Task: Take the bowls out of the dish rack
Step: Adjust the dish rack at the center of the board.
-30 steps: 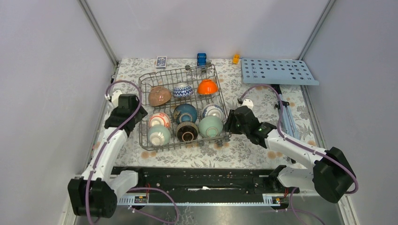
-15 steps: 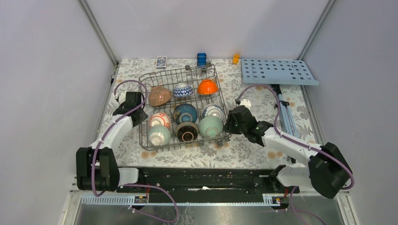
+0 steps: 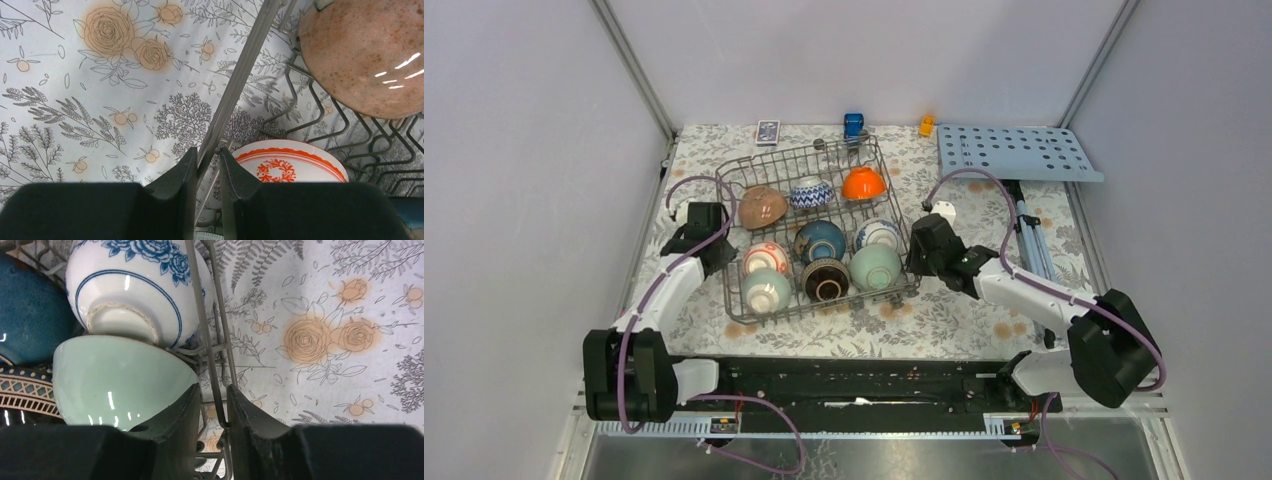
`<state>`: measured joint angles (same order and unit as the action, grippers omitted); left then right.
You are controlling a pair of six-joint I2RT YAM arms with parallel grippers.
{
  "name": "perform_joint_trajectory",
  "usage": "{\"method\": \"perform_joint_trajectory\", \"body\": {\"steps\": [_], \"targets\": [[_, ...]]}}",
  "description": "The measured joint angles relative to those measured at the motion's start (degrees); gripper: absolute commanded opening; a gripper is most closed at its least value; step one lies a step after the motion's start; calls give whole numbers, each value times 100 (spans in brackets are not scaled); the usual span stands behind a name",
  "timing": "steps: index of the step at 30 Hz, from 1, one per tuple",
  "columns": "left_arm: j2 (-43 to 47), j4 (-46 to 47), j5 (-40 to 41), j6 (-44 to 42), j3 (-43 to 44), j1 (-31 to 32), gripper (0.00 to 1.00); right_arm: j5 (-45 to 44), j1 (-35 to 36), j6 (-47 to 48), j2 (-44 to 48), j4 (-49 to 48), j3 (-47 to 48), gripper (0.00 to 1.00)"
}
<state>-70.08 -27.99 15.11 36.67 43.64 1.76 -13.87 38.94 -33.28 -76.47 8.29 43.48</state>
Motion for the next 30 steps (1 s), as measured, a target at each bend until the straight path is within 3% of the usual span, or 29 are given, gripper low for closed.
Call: {"method": "perform_joint_trajectory", "body": {"steps": [14,17,23,26,30], "targets": [[1161,-201,-662,313,-713,-35,0,-195,-474,595,-841,372,1012,37],[1423,-321,-739,442,-852,57,0,-214,-592,669,-1095,481,1357,47],[1904,-557,-817,728,-1075,282,0,-157,-629,682,-1276,527,1954,84],[1982,-667,-920,824,-1091,321,0,-138,-625,667,-1174,608,2100,87],[2046,-704,-1003,916,-1117,321,0,68,-623,514,-568,872,1961,83]]}}
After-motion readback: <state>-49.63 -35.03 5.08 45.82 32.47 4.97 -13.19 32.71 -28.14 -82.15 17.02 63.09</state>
